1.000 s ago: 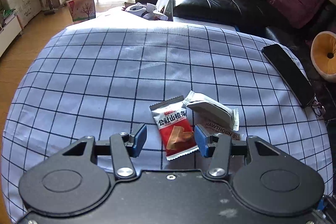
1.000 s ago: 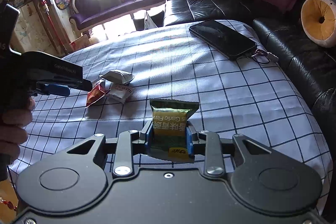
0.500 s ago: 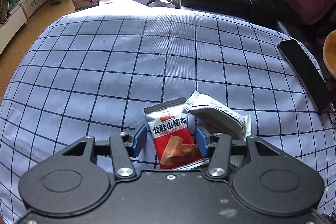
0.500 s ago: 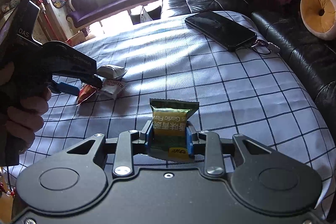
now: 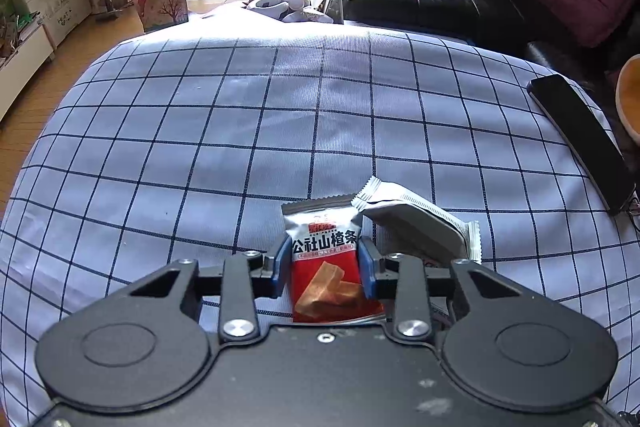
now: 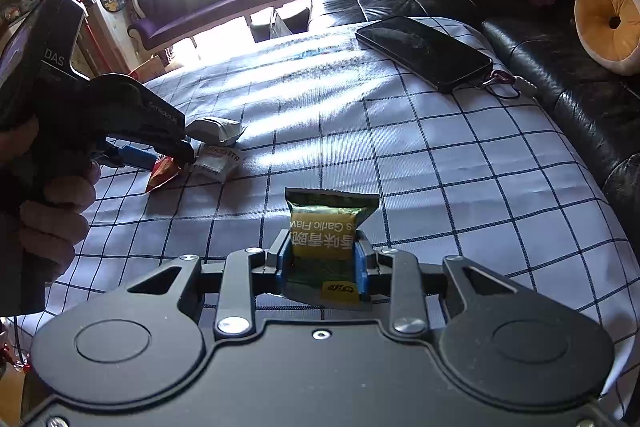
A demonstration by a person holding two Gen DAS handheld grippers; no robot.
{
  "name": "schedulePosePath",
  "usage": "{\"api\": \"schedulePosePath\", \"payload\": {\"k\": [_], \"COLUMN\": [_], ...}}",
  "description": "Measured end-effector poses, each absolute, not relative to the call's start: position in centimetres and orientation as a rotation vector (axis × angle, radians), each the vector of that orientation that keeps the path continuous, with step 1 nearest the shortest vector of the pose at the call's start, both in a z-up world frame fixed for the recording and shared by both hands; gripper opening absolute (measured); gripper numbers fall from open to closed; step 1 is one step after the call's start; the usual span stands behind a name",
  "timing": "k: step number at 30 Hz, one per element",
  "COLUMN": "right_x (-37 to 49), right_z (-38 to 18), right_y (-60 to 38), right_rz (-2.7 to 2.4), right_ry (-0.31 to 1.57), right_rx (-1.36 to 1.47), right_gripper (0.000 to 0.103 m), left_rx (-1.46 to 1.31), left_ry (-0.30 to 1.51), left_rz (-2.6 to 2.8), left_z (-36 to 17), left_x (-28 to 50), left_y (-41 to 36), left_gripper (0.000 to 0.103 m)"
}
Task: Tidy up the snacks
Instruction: 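Grasp the red-white packet with the left gripper while right holds garlic packet, then carry both held packets over the gold tray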
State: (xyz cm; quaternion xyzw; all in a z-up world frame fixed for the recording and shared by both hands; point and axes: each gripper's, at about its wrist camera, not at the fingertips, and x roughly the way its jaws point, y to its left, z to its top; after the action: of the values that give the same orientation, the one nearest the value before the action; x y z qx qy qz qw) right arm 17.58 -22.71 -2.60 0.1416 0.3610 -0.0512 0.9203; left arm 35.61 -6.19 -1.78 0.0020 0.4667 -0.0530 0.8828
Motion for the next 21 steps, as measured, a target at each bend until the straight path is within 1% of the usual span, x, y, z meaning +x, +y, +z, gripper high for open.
{"api": "schedulePosePath", "payload": {"k": [6, 21], "right_x": [17.2, 14.2], "right_z": [-2.0, 1.9], "right_y": [-22.7, -20.5], "right_rz": [-0.108, -0.072], "right_ry": [0.729, 0.679], "right_rx": [0.288, 0.245], "right_gripper": [0.040, 0.040], "left_rx": [0.032, 0.061], "left_ry": [0.937, 0.846], "left_rz": [-0.110, -0.132], "left_z": [-0.5, 5.0], "left_x": [33.4, 23.8], "left_y": [-5.5, -1.5], "left_gripper": [0.035, 0.035]}}
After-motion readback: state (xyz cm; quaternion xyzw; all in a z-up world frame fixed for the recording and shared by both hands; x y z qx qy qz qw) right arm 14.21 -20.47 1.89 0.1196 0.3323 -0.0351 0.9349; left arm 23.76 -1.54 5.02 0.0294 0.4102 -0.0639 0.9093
